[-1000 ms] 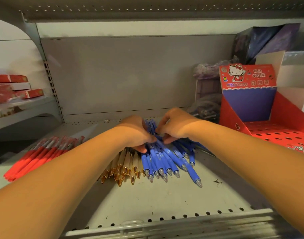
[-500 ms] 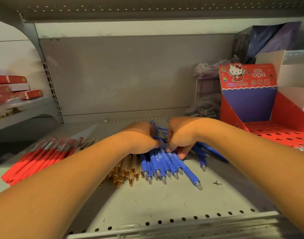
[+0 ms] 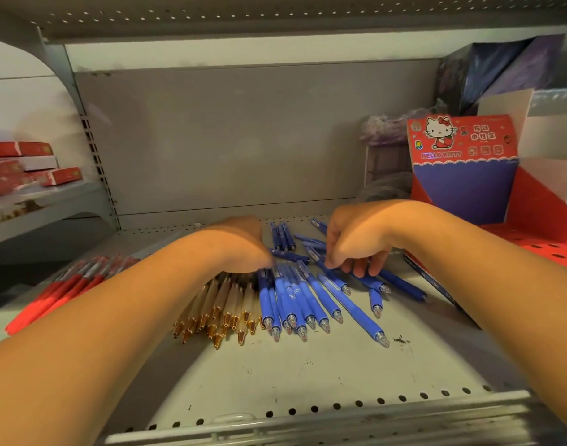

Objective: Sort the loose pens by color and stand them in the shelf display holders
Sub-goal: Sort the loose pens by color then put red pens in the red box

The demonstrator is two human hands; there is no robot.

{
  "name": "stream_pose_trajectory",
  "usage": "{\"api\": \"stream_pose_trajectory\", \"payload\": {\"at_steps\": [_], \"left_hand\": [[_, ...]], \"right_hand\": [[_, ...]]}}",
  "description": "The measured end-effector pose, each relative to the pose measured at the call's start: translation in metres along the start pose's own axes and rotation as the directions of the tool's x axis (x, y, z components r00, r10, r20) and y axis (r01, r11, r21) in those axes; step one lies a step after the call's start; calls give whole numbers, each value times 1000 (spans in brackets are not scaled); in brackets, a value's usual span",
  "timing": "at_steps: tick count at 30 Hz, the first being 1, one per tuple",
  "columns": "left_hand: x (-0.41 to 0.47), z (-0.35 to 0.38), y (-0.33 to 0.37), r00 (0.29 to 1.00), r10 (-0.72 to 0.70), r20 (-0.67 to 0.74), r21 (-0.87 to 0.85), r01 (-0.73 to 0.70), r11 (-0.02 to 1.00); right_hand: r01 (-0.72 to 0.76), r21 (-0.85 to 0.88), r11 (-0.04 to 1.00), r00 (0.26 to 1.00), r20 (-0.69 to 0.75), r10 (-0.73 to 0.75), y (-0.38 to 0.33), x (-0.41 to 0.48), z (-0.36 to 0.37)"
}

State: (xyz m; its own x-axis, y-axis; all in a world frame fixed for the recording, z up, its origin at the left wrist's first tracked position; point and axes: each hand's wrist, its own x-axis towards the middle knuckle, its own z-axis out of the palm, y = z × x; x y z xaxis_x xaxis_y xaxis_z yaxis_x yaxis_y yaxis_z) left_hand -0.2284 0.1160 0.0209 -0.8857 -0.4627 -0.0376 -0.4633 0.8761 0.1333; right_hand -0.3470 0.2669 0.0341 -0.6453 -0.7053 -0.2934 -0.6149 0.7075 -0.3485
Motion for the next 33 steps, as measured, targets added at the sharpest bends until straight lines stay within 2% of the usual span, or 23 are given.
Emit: {"api": "stream_pose_trajectory", "payload": {"at_steps": [5, 10, 15, 22, 26, 30, 33], "left_hand": [[0, 6, 7, 999, -27, 43, 6, 27, 1000], [0, 5, 6, 991, -73, 108, -13, 75, 997], [0, 4, 6, 992, -60, 111, -43, 65, 997], [3, 9, 4, 999, -13, 39, -141, 19, 990], [5, 13, 6, 1000, -7, 0, -53, 7, 999], [9, 15, 10, 990, 28, -137, 42, -22, 999], [12, 21, 18, 990, 94, -102, 7, -94, 996]], "right_hand": [[-31, -79, 996, 997, -67, 26, 6, 0, -2], [-88, -125, 988, 996, -37, 84, 8, 2, 4], [-88, -9, 996, 996, 31, 88, 4, 3, 9], [-50, 114, 992, 998, 34, 47, 1, -3, 8], [-44, 113, 993, 998, 47, 39, -2, -6, 10], [-57, 59, 997, 997, 57, 54, -1, -4, 12], [-72, 129, 989, 994, 89, 61, -2, -2, 13]]}}
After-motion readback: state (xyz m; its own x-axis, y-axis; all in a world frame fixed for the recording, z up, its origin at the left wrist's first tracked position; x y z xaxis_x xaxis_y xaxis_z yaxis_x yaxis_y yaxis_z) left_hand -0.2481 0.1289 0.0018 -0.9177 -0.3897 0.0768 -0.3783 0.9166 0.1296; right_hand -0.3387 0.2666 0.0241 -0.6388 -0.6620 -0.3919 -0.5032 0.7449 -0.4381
